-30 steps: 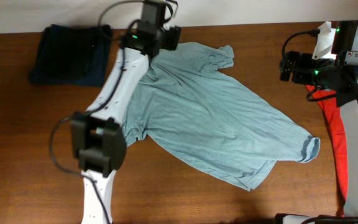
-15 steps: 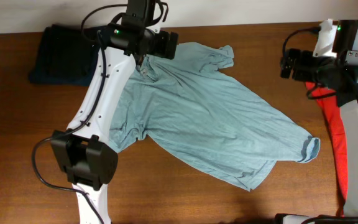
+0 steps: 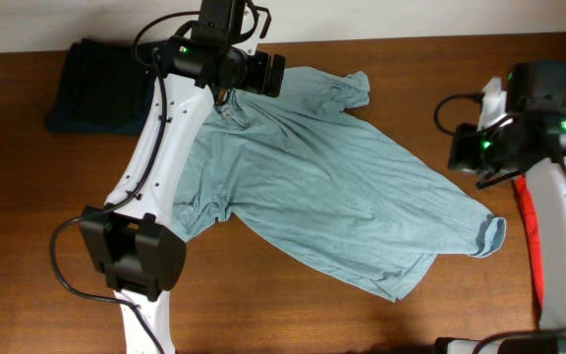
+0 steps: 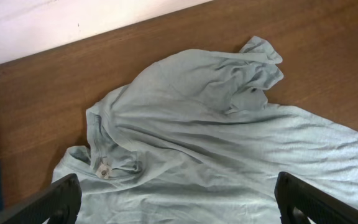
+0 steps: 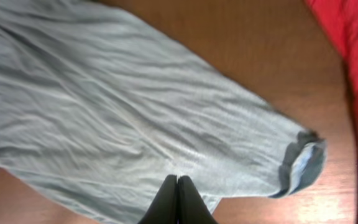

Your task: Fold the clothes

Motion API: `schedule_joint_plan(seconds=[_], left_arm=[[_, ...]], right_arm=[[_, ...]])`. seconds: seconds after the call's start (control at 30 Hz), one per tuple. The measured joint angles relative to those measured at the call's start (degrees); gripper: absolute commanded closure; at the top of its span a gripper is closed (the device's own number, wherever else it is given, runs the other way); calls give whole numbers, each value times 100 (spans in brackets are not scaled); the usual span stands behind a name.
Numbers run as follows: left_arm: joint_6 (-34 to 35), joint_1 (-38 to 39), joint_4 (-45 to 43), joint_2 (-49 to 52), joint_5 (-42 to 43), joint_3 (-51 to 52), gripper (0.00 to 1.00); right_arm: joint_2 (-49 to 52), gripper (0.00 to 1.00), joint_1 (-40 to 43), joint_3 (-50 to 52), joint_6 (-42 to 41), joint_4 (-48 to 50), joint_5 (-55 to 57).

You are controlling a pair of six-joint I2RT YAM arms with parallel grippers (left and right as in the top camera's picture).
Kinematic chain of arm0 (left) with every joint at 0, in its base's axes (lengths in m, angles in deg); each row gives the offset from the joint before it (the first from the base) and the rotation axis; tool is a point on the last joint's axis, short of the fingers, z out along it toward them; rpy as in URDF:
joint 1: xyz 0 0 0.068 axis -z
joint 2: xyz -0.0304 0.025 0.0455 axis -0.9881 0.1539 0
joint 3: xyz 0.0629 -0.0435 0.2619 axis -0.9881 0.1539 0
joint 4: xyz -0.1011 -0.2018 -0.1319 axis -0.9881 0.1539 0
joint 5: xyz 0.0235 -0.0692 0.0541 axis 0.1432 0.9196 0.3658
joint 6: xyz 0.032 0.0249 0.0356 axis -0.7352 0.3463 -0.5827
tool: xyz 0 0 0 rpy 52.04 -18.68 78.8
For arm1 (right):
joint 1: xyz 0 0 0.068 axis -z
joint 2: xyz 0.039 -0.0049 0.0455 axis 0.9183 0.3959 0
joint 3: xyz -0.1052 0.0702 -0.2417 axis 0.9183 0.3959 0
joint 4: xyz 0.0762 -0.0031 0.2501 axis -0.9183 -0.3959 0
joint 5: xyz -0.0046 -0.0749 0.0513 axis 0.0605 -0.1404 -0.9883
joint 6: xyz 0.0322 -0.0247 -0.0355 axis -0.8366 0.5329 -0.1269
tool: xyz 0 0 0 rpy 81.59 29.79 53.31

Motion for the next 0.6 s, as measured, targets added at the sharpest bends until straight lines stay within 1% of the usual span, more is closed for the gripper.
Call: schedule_joint_plan(seconds=[0.13,0.23,0.33,0.6], left_arm=[[-2,0,2,0,33,0,1],[-2,0,0,0,31,0,1],[-2,0,0,0,31,0,1],[0,0,0,0,31,0,1]], right_arm=[[304,96,0,896,-186,940,20],[708,96,0,1248,-326,1368,35],[1340,96,0,1370,-463,1464,85],[2415,96,0,1379,-684,1773,568]])
